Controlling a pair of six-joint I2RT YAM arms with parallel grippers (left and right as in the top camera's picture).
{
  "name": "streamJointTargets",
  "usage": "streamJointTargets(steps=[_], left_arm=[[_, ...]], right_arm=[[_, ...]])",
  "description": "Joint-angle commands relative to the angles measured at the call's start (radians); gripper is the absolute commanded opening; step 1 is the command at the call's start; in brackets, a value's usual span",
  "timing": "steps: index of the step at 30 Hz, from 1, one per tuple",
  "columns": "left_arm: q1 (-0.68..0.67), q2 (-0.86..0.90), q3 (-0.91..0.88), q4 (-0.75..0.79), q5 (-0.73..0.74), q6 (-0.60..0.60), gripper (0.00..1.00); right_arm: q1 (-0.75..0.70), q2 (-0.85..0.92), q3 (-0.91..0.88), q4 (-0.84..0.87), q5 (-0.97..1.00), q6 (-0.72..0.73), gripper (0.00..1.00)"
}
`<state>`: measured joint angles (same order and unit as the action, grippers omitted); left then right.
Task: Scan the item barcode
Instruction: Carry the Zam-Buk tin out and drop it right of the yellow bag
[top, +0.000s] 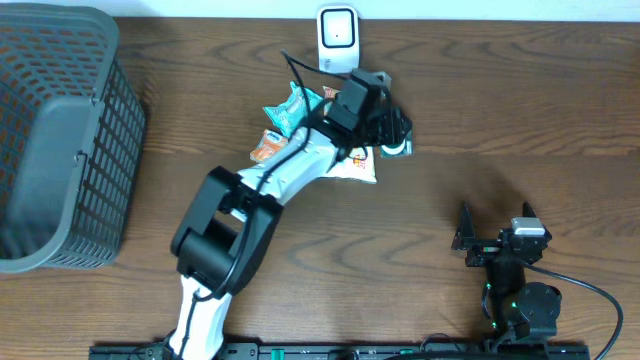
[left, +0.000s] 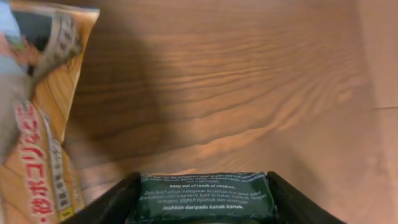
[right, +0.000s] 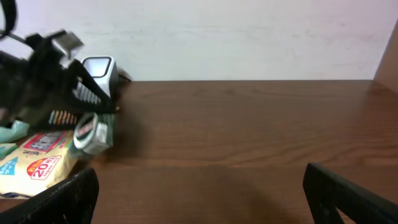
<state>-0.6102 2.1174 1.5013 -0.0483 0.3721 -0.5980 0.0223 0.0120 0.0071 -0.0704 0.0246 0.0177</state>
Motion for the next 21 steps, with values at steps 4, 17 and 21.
streamJointTargets(steps=[4,17,21], left_arm=[[-0.015,0.004,0.013,0.005,-0.112,0.018,0.64],[0.011,-0.043,0.013,0.000,-0.077,0.018,0.76],[0.028,-0.111,0.013,-0.042,-0.040,0.018,0.76]], right_arm=[[0.004,-0.006,-0.002,-0.004,-0.001,0.011,0.99],[0.004,-0.006,-0.002,-0.004,-0.001,0.011,0.99],[0.004,-0.006,-0.002,-0.004,-0.001,0.011,0.99]])
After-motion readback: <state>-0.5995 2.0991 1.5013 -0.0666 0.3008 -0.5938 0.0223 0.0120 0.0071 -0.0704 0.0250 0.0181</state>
